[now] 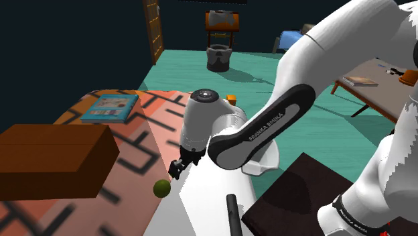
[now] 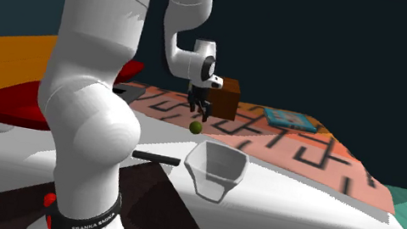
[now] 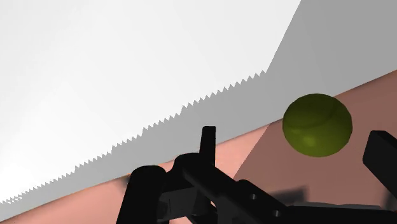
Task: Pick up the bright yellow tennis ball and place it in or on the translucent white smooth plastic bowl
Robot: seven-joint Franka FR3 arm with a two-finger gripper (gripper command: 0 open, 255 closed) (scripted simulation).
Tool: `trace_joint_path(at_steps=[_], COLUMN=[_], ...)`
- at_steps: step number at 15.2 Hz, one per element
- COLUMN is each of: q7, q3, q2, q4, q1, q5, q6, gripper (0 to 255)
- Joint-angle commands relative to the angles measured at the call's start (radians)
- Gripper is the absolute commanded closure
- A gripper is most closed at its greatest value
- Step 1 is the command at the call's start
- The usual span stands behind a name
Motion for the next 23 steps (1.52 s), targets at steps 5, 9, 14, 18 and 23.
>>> trace_joint_path(at_steps=[5,9,14,18,23], q7=[0.135,0.171,0.187,0.191,0.191], q3=[-0.064,-0.096,-0.124,-0.132,-0.132], q2=[0.226,0.335,0.401,0.422,0.422], q4=[0.184,0.287,0.323,0.336,0.336], q1=[0.126,0.185,0.21,0.218,0.218], q5=[-0.125,-0.157,-0.179,-0.185,-0.185], q6=[0.047,0.06,0.09,0.1,0.1], gripper=[0,0,0,0,0])
